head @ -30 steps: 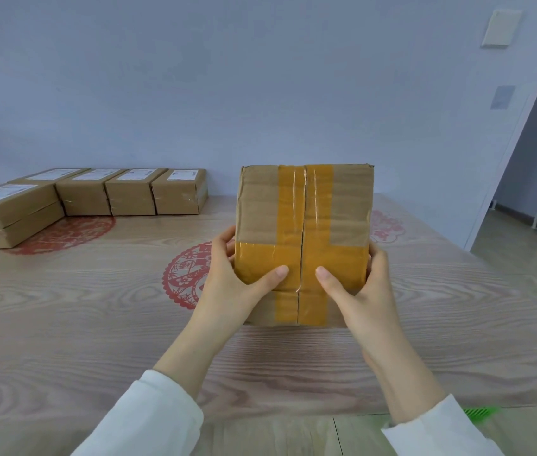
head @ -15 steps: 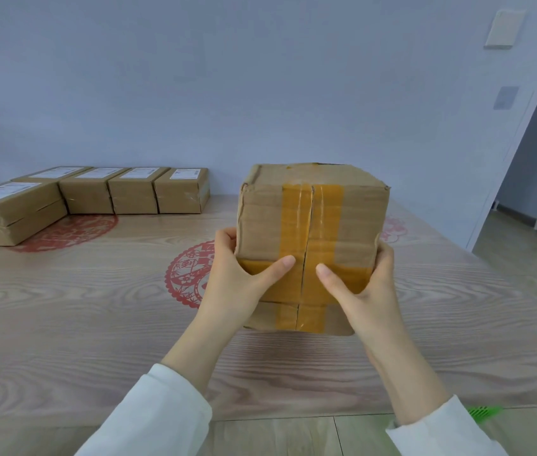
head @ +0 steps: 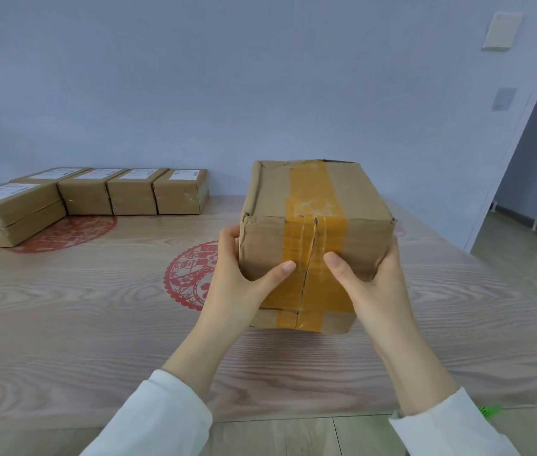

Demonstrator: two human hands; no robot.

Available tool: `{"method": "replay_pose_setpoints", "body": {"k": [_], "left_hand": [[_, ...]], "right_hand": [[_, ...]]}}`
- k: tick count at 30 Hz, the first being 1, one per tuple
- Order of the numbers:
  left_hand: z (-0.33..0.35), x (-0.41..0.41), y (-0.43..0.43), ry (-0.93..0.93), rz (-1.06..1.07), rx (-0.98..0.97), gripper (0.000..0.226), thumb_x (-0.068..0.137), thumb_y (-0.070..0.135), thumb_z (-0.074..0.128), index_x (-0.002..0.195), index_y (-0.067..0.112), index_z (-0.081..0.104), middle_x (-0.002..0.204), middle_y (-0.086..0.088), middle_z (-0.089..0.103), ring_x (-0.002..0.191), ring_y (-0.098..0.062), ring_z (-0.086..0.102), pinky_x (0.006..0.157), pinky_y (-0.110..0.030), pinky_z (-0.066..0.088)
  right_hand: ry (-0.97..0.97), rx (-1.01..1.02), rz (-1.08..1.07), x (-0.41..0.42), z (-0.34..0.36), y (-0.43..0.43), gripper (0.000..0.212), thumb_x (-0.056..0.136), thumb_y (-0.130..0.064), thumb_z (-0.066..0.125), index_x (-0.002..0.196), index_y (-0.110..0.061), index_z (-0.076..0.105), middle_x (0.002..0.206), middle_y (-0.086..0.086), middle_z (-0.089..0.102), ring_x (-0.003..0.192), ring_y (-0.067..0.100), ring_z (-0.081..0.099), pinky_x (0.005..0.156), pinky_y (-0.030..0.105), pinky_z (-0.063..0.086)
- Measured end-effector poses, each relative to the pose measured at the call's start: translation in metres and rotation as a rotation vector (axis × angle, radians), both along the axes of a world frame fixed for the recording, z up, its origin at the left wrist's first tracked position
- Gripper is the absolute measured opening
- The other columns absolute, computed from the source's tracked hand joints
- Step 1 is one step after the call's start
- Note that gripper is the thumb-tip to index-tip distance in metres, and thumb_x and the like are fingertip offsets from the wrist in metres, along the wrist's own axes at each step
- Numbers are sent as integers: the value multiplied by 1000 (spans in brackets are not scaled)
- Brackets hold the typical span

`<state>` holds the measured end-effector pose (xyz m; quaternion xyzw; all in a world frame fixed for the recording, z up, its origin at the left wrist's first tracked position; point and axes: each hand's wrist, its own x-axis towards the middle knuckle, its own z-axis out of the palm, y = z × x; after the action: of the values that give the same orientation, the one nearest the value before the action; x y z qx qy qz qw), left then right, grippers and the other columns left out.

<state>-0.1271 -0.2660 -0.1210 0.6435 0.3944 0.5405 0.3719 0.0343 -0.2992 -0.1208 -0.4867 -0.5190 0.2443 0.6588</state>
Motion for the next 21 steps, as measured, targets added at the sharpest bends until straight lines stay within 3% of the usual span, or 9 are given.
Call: {"method": "replay_pose_setpoints", "body": {"k": [5, 10, 14, 17, 19, 21], "left_hand": [[8, 1, 2, -61, 27, 3, 72, 51, 48, 74, 112, 25, 42, 104, 14, 59, 85, 18, 56, 71, -7, 48], [7, -1, 1, 6, 20, 15, 63, 53, 49, 73, 104, 28, 41, 103, 12, 60, 87, 14, 57, 71, -7, 48], [13, -3, 0, -38, -4, 3, 69, 61, 53, 79, 111, 23, 43, 101, 11, 59, 79, 16, 57, 67, -8, 47], [19, -3, 0, -63, 3, -16, 67, 59, 66, 72, 106, 27, 46, 94, 13, 58, 74, 17, 56, 64, -8, 46], [19, -3, 1, -72, 22, -50, 60, 56, 64, 66, 101, 28, 49, 90, 11, 59, 70, 15, 56, 65, -12, 46], [17, -5, 2, -84, 9, -80, 49, 66, 51, 67, 104, 26, 50, 91, 10, 61, 69, 12, 58, 65, -14, 47]], "right_hand": [[-23, 39, -15, -1, -2, 1, 52, 66, -27, 76, 103, -38, 42, 105, -18, 58, 87, -19, 57, 71, 2, 43], [56, 41, 20, -1, 0, 1, 61, 51, -45, 73, 103, -35, 43, 102, -19, 60, 86, -14, 61, 72, 9, 49], [42, 59, 5, 0, 2, 1, 51, 56, -38, 72, 99, -33, 44, 98, -16, 60, 81, -15, 60, 67, 6, 47], [33, 70, -2, -1, 0, 1, 49, 57, -34, 72, 98, -32, 45, 97, -12, 61, 80, -14, 61, 65, 7, 47], [10, 54, 16, 0, 0, 1, 54, 55, -40, 74, 100, -32, 45, 102, -8, 62, 82, -12, 61, 67, 8, 48], [22, 22, 63, 2, -1, 0, 65, 56, -56, 77, 106, -29, 46, 108, -4, 60, 84, -12, 61, 67, 8, 48]]}}
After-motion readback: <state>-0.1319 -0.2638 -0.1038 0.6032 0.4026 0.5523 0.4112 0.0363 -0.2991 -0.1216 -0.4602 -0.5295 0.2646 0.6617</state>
